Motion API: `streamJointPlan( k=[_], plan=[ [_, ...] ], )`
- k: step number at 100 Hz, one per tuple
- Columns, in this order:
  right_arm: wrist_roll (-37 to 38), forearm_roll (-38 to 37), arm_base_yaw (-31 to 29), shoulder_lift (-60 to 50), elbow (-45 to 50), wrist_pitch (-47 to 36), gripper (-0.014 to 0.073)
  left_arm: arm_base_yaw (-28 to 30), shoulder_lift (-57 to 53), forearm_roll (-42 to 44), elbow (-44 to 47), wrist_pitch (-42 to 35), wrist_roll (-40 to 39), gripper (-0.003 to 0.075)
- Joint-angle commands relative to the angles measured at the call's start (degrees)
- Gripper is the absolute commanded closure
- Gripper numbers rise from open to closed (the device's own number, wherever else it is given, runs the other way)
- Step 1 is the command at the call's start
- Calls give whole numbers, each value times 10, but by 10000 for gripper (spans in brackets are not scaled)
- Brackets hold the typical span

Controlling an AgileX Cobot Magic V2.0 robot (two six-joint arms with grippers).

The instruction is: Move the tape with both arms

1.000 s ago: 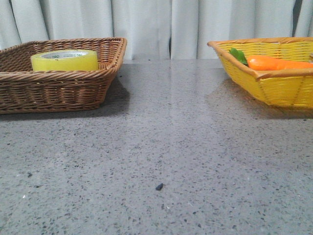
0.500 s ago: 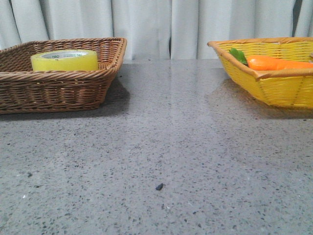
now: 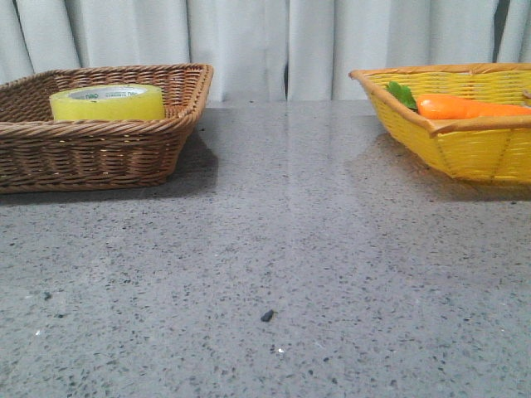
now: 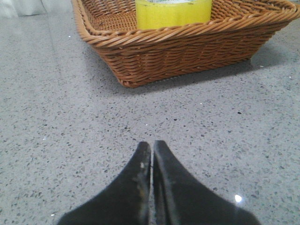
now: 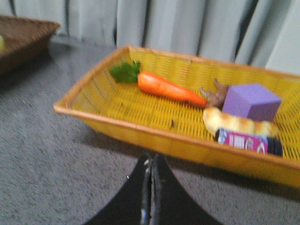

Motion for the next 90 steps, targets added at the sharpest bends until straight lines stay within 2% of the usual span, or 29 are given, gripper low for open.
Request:
streamJointPlan(
  k=[1, 6, 16, 29, 49, 56, 90],
  plan=[
    [-1, -1, -47, 10, 49, -105, 668, 2, -17, 0, 6, -37, -7, 741],
    [-1, 5, -77, 10, 100, -170, 668, 2, -17, 0, 6, -37, -7, 741],
    [-1, 67, -138, 10, 181, -284, 668, 2, -17, 0, 6, -37, -7, 741],
    [-1, 80, -185, 10, 253, -365, 668, 2, -17, 0, 6, -37, -7, 741],
    [-1, 86, -192, -9, 251, -217, 668, 2, -16, 0, 6, -37, -7, 741],
    [-2, 86, -192, -42, 251, -212, 668, 2, -16, 0, 6, -37, -7, 741],
    [-2, 88, -192, -38, 251, -213, 668, 2, -16, 0, 6, -37, -7, 741]
  ],
)
